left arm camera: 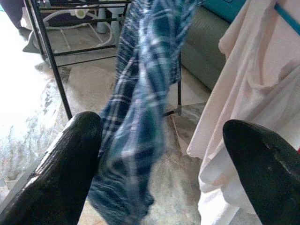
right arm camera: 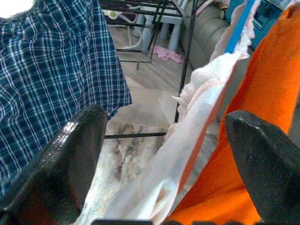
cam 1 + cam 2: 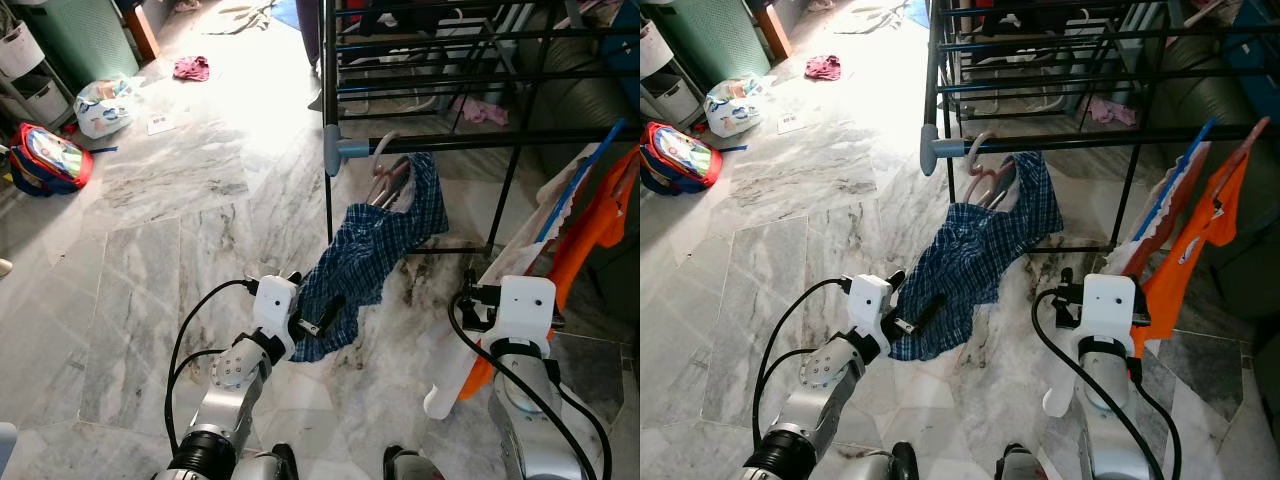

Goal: Hang hanger

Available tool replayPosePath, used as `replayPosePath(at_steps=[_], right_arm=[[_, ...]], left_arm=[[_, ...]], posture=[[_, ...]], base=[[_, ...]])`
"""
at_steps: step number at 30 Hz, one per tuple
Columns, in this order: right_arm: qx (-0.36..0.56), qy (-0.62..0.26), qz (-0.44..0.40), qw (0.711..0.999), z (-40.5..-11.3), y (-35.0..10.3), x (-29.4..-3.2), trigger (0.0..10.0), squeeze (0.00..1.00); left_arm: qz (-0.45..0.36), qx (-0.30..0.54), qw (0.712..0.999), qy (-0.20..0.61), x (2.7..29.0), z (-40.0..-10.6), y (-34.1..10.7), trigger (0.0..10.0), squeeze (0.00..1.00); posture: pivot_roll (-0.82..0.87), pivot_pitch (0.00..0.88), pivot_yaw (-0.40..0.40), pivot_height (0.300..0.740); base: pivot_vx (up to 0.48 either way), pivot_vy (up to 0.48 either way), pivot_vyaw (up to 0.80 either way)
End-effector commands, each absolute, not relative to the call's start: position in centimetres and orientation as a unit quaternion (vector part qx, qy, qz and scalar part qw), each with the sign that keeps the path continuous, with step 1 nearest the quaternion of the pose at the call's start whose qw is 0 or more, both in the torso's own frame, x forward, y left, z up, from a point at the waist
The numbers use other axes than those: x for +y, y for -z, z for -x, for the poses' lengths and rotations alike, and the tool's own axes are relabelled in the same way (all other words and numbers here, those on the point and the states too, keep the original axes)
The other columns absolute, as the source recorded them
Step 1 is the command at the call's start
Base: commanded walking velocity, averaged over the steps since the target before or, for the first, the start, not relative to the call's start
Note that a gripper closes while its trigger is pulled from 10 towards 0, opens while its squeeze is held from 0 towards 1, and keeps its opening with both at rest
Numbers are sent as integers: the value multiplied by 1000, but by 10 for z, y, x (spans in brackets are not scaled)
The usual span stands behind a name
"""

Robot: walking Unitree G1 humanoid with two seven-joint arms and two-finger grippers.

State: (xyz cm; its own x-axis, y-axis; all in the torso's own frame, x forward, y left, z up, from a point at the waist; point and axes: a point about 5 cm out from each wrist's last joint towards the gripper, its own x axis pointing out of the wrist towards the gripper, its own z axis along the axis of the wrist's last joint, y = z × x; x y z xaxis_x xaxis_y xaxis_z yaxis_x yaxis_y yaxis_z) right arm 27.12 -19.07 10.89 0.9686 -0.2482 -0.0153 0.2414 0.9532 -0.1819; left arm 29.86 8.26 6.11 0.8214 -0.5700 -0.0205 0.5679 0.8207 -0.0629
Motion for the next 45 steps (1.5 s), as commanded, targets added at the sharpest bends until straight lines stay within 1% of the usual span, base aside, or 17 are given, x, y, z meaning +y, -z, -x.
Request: replayPosePath(at_steps=[1, 3, 9, 13, 17, 20, 21, 25, 27, 28, 31, 33, 34, 37, 45], right_arm=[[26, 116, 93, 989, -272, -107, -188, 10000, 0], [31, 128, 117, 984, -293, -114, -192, 10000, 0], [35, 162, 141, 976, -311, -121, -206, 10000, 0], [49, 181, 136, 973, -320, -121, -216, 10000, 0], [67, 237, 128, 961, -331, -124, -238, 10000, 0], [57, 237, 129, 961, -332, -127, -238, 10000, 0], [38, 227, 134, 964, -333, -134, -236, 10000, 0], [16, 205, 136, 969, -334, -139, -230, 10000, 0], [2, 204, 145, 968, -333, -143, -229, 10000, 0], [-23, 202, 156, 967, -331, -149, -228, 10000, 0], [-56, 221, 180, 957, -324, -156, -231, 10000, 0], [-45, 225, 180, 957, -323, -153, -233, 10000, 0], [-24, 234, 162, 958, -321, -145, -238, 10000, 0], [6, 246, 146, 958, -319, -133, -246, 10000, 0], [13, 249, 141, 958, -318, -130, -248, 10000, 0]], left_arm=[[27, 27, 955, 296, 86, -296, -57, 10000, 0], [26, 28, 950, 311, 84, -294, -57, 10000, 0], [36, 33, 941, 334, 83, -290, -56, 10000, 0], [38, 33, 933, 356, 81, -287, -56, 10000, 0], [36, 33, 930, 363, 85, -289, -59, 10000, 0], [35, 33, 930, 363, 85, -289, -60, 10000, 0], [34, 34, 931, 363, 86, -288, -60, 10000, 0], [32, 36, 930, 364, 87, -287, -59, 10000, 0], [31, 37, 930, 364, 87, -287, -59, 10000, 0], [27, 34, 931, 361, 87, -286, -59, 10000, 0], [21, 25, 939, 343, 89, -290, -62, 10000, 0], [23, 25, 938, 344, 89, -290, -62, 10000, 0], [24, 25, 937, 349, 88, -291, -63, 10000, 0], [32, 23, 929, 368, 85, -290, -66, 10000, 0], [32, 23, 926, 374, 85, -290, -66, 10000, 0]], posture=[[-113, 214, 80, 740], [-102, 222, 84, 740], [-92, 224, 86, 740], [-81, 225, 85, 740], [-67, 224, 90, 740], [-64, 225, 92, 740], [-65, 227, 95, 740], [-67, 228, 99, 740], [-68, 230, 101, 740], [-71, 232, 102, 740], [-78, 235, 103, 740], [-81, 236, 104, 740], [-82, 236, 104, 740], [-82, 236, 105, 740], [-82, 236, 106, 740]], base=[[0, 0, 0], [0, 0, 0], [0, 0, 0], [0, 0, 0], [0, 0, 0], [0, 0, 0], [0, 0, 0], [0, 0, 0], [0, 0, 0], [0, 0, 0], [0, 0, 0], [0, 0, 0], [0, 0, 0], [0, 0, 0], [0, 0, 0]])
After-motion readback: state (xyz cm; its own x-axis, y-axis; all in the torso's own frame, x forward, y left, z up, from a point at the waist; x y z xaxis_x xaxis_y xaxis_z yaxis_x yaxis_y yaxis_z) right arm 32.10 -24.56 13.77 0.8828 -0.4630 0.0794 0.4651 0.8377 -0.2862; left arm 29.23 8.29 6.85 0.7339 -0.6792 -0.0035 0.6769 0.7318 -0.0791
